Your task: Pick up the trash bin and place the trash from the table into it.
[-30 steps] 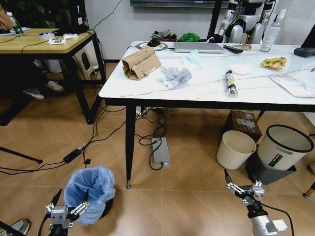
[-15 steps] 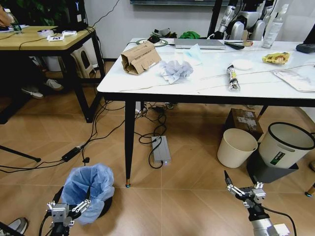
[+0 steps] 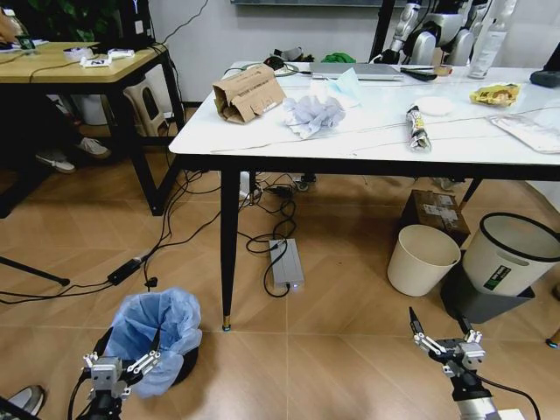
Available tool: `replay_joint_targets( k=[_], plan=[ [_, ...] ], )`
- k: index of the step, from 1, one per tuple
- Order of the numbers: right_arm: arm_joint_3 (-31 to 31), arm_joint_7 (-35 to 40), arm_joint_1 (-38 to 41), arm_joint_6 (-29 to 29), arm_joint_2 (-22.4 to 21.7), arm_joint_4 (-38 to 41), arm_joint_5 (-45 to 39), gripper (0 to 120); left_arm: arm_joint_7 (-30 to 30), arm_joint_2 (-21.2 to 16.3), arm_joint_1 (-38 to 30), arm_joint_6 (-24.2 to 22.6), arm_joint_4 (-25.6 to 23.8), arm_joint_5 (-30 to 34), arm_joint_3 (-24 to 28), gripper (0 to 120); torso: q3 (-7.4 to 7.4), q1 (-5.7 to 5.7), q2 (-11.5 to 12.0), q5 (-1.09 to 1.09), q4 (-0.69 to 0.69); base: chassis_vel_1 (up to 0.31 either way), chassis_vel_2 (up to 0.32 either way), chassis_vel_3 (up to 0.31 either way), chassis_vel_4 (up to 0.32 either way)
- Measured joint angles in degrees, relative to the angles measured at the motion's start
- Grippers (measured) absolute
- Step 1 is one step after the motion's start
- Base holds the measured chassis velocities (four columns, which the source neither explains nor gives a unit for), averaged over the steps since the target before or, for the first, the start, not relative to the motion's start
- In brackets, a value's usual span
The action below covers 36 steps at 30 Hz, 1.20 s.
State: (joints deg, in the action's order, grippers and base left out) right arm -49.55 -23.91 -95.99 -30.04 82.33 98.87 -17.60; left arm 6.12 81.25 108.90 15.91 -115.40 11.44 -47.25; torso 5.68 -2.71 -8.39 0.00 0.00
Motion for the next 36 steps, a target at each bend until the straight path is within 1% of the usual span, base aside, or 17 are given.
replay_joint_targets(
  k=[6,11,13,14,15,16,18,21,22,24,27,30,33,36],
  plan=[
    [0.41,0.0,0.17,-0.06,0.02,0.0,0.15,100,-0.2,0.33,0.22,2.69,1.06,-0.45,-0.55,100,-0.81,0.09,0.9,0.0,0.01,0.0,0.0,0.0,0.0],
    [1.05,0.0,0.38,-0.41,0.52,-0.31,0.26,100,-0.06,0.39,-0.13,1.98,0.96,-0.99,-1.61,100,-0.89,0.1,0.97,-0.01,0.01,0.0,0.0,0.0,0.0],
    [1.24,-0.01,0.58,-0.59,1.03,-0.33,0.26,100,-0.05,-0.04,-1.09,0.36,1.44,0.68,-2.2,100,-0.87,0.1,0.96,0.0,0.01,0.0,0.0,0.0,0.0],
    [1.24,-0.01,0.58,-0.59,1.03,-0.33,0.26,100,-0.05,-0.04,-1.09,0.36,1.44,0.68,-2.2,100,-0.87,0.1,0.96,0.0,0.01,0.0,0.0,0.0,0.0],
    [1.27,-0.01,0.69,-0.64,1.24,-0.33,0.26,100,-0.16,-0.26,-1.39,-0.68,1.56,1.59,-2.33,100,-0.86,0.09,0.95,0.02,0.0,0.0,0.0,0.0,0.0],
    [1.34,-0.02,0.97,-0.74,1.74,-0.4,0.26,100,-0.34,-1.03,-1.83,-3.27,1.72,4.23,-2.52,100,-0.83,0.08,0.91,0.02,0.01,0.0,0.0,0.0,0.0],
    [1.47,-0.03,1.36,-0.82,2.37,-0.61,0.24,100,-1.26,-2.05,-2.74,-6.94,2.08,7.94,-2.62,100,-0.79,0.06,0.85,-0.01,0.01,0.0,0.0,0.0,0.0],
    [1.68,-0.03,1.69,-0.92,3.6,-0.92,-0.01,100,-2.54,-3.34,-6.28,-12.51,4.15,13.52,-3.22,100,-0.72,0.05,0.75,0.02,0.0,0.0,0.0,0.0,0.0],
    [1.68,-0.03,1.69,-0.92,3.6,-0.92,-0.01,100,-2.54,-3.34,-6.28,-12.51,4.15,13.52,-3.22,100,-0.72,0.05,0.75,0.02,0.0,0.0,0.0,0.0,0.0],
    [1.99,-0.03,1.71,-1.31,4.41,-1.45,0.01,100,-3.35,-4.02,-9.05,-15.56,6.09,16.44,-3.45,100,-0.67,0.03,0.71,0.01,0.0,0.0,0.0,0.0,0.0],
    [2.51,-0.03,1.44,-2.06,5.6,-2.4,0.23,100,-3.36,-5.06,-12.47,-17.2,10.26,16.98,-3.87,100,-0.63,0.01,0.65,0.01,0.0,0.0,0.0,0.0,0.0],
    [2.67,-0.03,1.22,-2.44,6.08,-2.79,0.36,100,-3.23,-5.64,-13.67,-17.97,12.16,17.02,-3.94,100,-0.6,0.0,0.62,0.02,0.0,0.0,0.0,0.0,0.0],
    [2.76,-0.04,0.91,-2.88,6.5,-3.28,0.8,100,-3.12,-6.67,-15.22,-20.84,14.94,18.25,-3.95,100,-0.56,0.0,0.55,0.0,0.0,0.0,0.0,0.0,0.0],
    [2.65,-0.04,0.82,-2.93,6.48,-3.32,0.95,100,-3.42,-7.04,-15.74,-22.19,15.92,18.72,-3.79,100,-0.54,-0.01,0.53,0.02,0.01,0.0,0.0,0.0,0.0]
  ],
)
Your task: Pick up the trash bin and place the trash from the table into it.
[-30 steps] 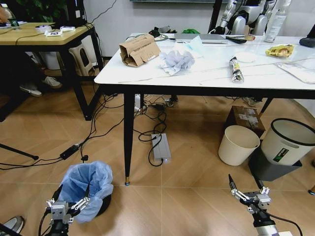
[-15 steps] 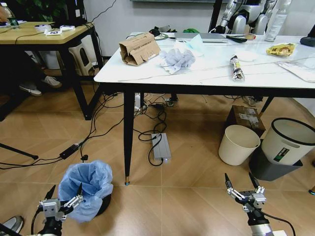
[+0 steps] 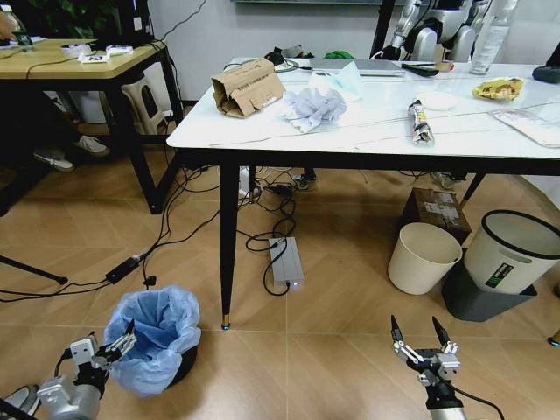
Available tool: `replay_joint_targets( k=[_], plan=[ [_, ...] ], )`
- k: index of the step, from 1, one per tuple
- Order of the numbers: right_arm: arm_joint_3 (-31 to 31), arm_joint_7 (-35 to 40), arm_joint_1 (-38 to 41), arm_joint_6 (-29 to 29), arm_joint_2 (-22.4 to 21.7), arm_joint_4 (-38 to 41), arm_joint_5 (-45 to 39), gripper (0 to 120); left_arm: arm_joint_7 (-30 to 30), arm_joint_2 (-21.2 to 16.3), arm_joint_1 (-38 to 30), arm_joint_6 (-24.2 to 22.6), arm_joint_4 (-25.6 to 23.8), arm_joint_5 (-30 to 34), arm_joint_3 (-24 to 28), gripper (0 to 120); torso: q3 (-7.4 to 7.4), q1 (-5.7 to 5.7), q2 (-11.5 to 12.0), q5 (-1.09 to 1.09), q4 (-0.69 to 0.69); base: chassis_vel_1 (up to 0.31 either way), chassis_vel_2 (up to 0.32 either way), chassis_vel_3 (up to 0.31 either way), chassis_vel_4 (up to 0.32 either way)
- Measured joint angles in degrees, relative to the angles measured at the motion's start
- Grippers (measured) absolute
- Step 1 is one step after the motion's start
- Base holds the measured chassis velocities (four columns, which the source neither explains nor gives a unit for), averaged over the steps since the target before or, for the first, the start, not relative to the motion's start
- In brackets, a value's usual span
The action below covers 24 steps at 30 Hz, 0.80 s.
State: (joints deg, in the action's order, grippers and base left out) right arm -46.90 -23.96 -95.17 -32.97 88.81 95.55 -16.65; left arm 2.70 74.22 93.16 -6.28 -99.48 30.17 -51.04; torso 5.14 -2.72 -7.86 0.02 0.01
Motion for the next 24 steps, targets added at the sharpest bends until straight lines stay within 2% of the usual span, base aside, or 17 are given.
replay_joint_targets(
  k=[5,11,15,18,24],
  plan=[
    [-0.28,0.0,-0.44,-0.01,-0.28,0.04,0.61,100,-1.86,-1.06,-1.68,-4.04,1.65,3.13,0.53,98,0.05,-0.01,-0.07,0.0,0.0,0.0,0.0,0.0,0.0],
    [-0.49,0.05,-0.72,0.05,0.08,0.48,1.37,100,-2.99,-2.16,-3.01,-5.39,3.34,4.12,0.73,96,0.08,-0.03,-0.11,0.0,-0.01,0.0,0.0,0.0,0.0],
    [-0.74,0.11,-0.87,0.17,0.48,1.01,1.76,100,-3.39,-2.57,-3.93,-5.78,5.23,4.11,1.1,90,0.1,-0.03,-0.14,-0.01,0.0,0.0,0.0,0.0,0.0],
    [-0.83,0.14,-1.01,0.2,0.63,1.31,1.84,100,-3.39,-2.58,-4.3,-5.79,5.76,4.11,1.37,85,0.11,-0.03,-0.15,-0.01,0.0,0.0,0.0,0.0,0.0],
    [-1.17,0.19,-1.28,0.25,0.94,1.96,1.92,100,-2.86,-2.5,-5.11,-5.8,7.09,3.74,1.95,61,0.13,-0.04,-0.17,-0.02,-0.01,0.0,0.0,0.0,0.0]
  ],
)
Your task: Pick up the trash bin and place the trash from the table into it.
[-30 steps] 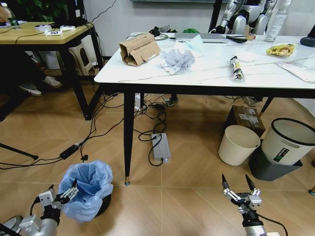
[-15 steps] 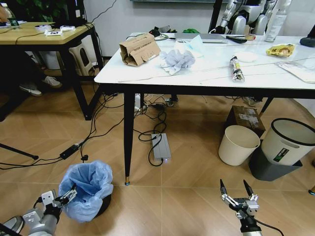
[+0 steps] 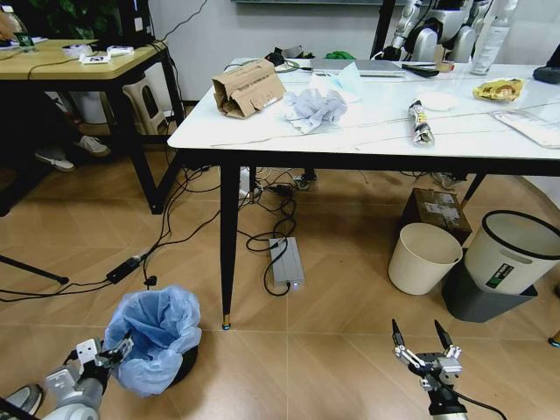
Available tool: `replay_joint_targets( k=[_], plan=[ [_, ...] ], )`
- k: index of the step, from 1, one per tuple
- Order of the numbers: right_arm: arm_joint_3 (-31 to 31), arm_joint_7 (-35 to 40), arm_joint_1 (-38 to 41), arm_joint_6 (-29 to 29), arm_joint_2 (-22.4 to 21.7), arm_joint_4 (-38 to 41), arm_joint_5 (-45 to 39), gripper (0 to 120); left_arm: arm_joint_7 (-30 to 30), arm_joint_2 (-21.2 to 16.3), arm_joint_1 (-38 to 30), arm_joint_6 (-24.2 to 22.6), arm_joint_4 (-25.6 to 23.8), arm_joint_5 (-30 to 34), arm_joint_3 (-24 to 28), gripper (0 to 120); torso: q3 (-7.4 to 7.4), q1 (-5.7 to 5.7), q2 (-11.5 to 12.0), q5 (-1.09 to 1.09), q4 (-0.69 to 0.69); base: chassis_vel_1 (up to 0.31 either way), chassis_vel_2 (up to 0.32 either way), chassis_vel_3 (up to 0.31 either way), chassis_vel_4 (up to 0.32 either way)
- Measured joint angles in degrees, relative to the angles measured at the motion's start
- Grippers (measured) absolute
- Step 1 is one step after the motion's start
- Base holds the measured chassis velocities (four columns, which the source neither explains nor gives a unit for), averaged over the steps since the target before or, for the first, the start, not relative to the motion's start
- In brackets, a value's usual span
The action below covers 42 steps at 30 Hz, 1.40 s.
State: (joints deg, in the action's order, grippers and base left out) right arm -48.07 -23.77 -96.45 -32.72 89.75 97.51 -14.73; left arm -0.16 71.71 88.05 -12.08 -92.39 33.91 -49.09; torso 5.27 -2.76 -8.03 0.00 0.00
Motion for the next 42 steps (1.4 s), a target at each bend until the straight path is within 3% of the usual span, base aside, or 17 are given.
replay_joint_targets(
  k=[7,13,18,29,34,39,42],
  plan=[
    [-0.1,0.02,-0.16,0.0,0.06,0.14,0.03,100,0.55,-0.03,-0.41,0.31,1.04,-0.59,0.02,39,0.01,0.0,-0.02,-0.03,0.0,0.0,0.0,0.0,0.0],
    [-0.18,0.05,-0.08,0.13,0.04,0.41,0.05,100,1.38,0.43,-0.54,1.08,1.69,-1.42,-0.09,13,0.02,0.0,-0.04,-0.03,0.0,0.0,0.0,0.0,0.0],
    [-0.17,0.07,-0.03,0.22,-0.05,0.42,0.14,100,2.64,1.19,-0.36,1.82,1.86,-1.8,-0.24,0,0.03,-0.01,-0.04,-0.01,0.0,0.0,0.0,0.0,0.0],
    [-0.05,0.11,-0.03,0.4,-0.41,0.44,0.43,100,5.94,2.92,0.91,5.1,1.12,-4.59,-0.7,0,0.04,-0.01,-0.04,0.01,0.0,0.0,0.0,0.0,0.0],
    [0.11,0.17,-0.03,0.7,-0.55,0.68,0.72,100,6.67,3.95,3.34,7.34,-2.18,-5.9,0.16,0,0.05,-0.01,-0.04,0.02,0.0,0.0,0.0,0.0,0.0],
    [0.17,0.29,0.05,1.21,-1.31,0.8,0.9,100,7.7,5.55,8.0,15.23,-8.16,-12.3,3.72,0,0.05,-0.01,-0.05,0.0,0.0,0.0,0.0,0.0,0.0],
    [0.15,0.33,0.05,1.33,-1.52,0.86,0.9,100,7.59,6.19,8.71,16.89,-9.56,-13.34,4.77,0,0.04,-0.01,-0.06,0.0,0.0,0.0,0.0,0.0,0.0]
  ],
)
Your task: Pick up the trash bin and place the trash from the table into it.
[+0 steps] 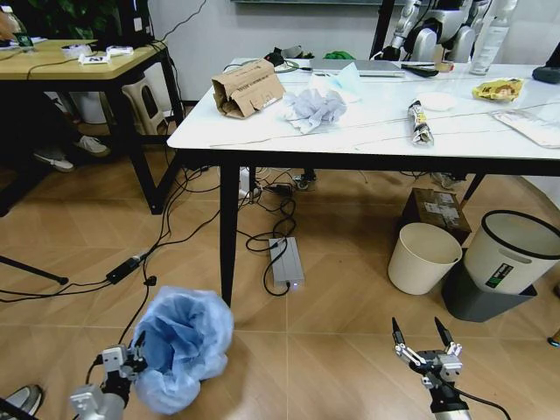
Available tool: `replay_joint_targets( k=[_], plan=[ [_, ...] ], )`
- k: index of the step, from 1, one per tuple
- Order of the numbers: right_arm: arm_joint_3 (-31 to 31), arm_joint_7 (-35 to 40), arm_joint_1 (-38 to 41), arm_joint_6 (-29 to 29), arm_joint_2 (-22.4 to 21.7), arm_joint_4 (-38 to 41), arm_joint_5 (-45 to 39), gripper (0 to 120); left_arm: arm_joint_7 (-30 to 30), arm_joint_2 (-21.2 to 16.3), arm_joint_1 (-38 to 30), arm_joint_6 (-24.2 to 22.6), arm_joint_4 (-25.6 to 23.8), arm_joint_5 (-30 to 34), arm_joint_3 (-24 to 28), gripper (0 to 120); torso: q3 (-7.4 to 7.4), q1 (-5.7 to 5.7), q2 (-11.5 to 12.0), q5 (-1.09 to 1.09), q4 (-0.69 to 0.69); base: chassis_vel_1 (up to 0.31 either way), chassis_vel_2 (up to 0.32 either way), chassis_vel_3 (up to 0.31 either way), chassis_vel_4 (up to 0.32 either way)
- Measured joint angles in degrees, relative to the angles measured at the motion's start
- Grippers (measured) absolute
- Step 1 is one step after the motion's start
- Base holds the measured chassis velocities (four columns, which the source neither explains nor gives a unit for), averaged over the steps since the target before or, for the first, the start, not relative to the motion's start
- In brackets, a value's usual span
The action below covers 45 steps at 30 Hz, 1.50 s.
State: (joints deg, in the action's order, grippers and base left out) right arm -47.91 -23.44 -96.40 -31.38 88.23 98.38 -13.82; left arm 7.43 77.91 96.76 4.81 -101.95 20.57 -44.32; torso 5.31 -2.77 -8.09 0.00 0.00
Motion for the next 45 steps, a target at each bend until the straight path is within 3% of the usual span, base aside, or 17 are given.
replay_joint_targets(
  k=[7,14,25,33,45],
  plan=[
    [-0.19,0.11,-0.11,0.07,-0.17,0.01,0.01,100,-0.17,0.73,0.77,2.18,-0.69,-1.53,1.69,0,0.0,0.0,0.0,0.01,0.0,0.0,0.0,0.0,0.0],
    [-0.3,0.23,-0.14,0.08,-0.14,-0.04,0.01,100,-0.31,0.53,1.44,2.55,-1.49,1.28,3.0,0,0.0,0.0,0.0,-0.01,0.0,0.0,0.0,0.0,0.0],
    [-0.39,0.37,-0.34,0.09,-0.06,-0.16,0.2,100,-0.39,0.54,6.26,0.41,-7.19,3.22,7.56,0,0.09,-0.07,-0.19,-0.01,0.0,0.0,0.0,0.0,0.0],
    [-0.61,0.39,-0.83,0.03,0.43,-0.3,0.89,100,0.0,1.58,9.24,1.17,-9.14,-0.91,11.28,0,1.54,-0.48,-2.04,-0.01,0.0,0.0,0.0,0.0,0.0],
    [-1.18,0.51,-1.8,0.15,-0.32,0.27,0.57,100,-0.52,1.4,9.76,0.27,-10.63,-0.54,13.79,0,3.51,-0.94,-4.46,-0.01,0.0,0.0,0.0,0.0,0.0]
  ],
)
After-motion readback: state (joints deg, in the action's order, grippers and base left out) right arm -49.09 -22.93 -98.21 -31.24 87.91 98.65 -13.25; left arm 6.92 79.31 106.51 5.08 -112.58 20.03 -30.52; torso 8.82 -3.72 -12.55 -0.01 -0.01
